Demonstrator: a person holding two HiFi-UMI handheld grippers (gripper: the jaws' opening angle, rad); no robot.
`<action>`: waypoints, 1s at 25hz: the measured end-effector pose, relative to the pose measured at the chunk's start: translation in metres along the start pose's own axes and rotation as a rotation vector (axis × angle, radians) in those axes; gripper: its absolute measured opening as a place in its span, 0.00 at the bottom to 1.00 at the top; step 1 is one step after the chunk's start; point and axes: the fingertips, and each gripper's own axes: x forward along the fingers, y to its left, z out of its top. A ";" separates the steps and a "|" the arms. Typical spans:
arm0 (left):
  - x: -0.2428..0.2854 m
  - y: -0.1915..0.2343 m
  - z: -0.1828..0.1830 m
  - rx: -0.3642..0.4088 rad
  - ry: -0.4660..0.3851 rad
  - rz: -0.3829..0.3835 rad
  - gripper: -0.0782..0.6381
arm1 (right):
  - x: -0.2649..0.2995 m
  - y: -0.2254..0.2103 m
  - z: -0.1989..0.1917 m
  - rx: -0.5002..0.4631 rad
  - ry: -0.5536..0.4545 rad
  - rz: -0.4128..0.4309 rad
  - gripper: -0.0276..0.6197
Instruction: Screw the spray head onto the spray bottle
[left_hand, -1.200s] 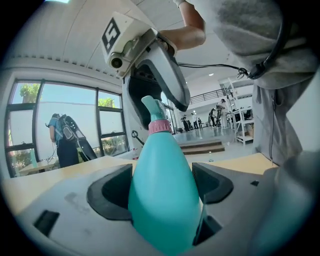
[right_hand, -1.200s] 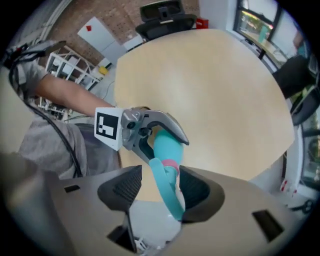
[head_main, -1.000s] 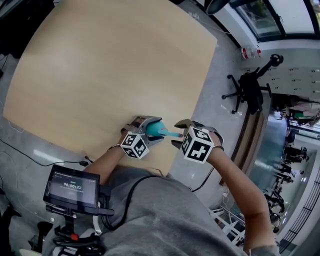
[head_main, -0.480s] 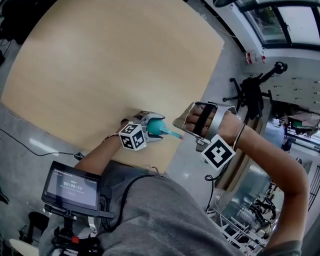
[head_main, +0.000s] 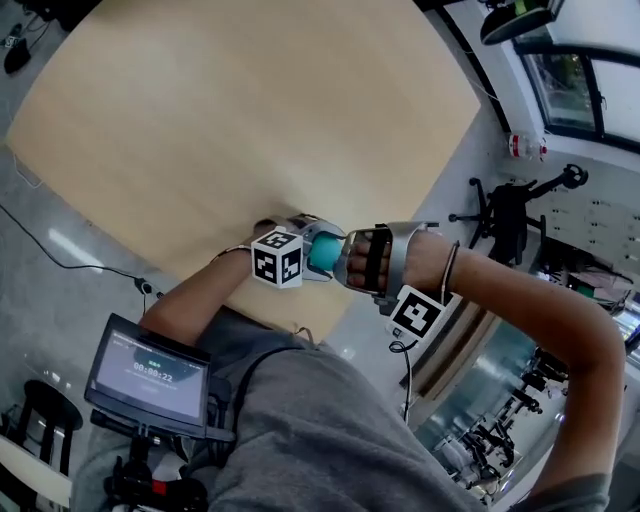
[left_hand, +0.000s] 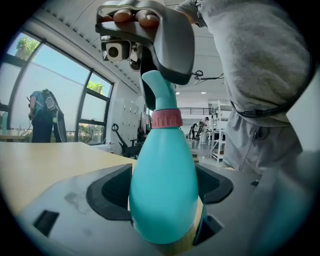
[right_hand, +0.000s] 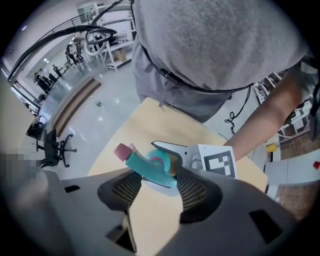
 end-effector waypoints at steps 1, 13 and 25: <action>0.000 -0.001 -0.001 0.002 0.003 0.002 0.63 | 0.004 -0.001 0.002 0.033 -0.012 0.024 0.38; -0.002 0.002 -0.016 -0.032 0.015 0.064 0.63 | 0.027 -0.013 -0.005 0.796 -0.016 0.112 0.30; -0.070 -0.018 -0.038 -0.081 0.081 0.133 0.73 | 0.021 0.004 -0.029 1.082 0.182 -0.061 0.38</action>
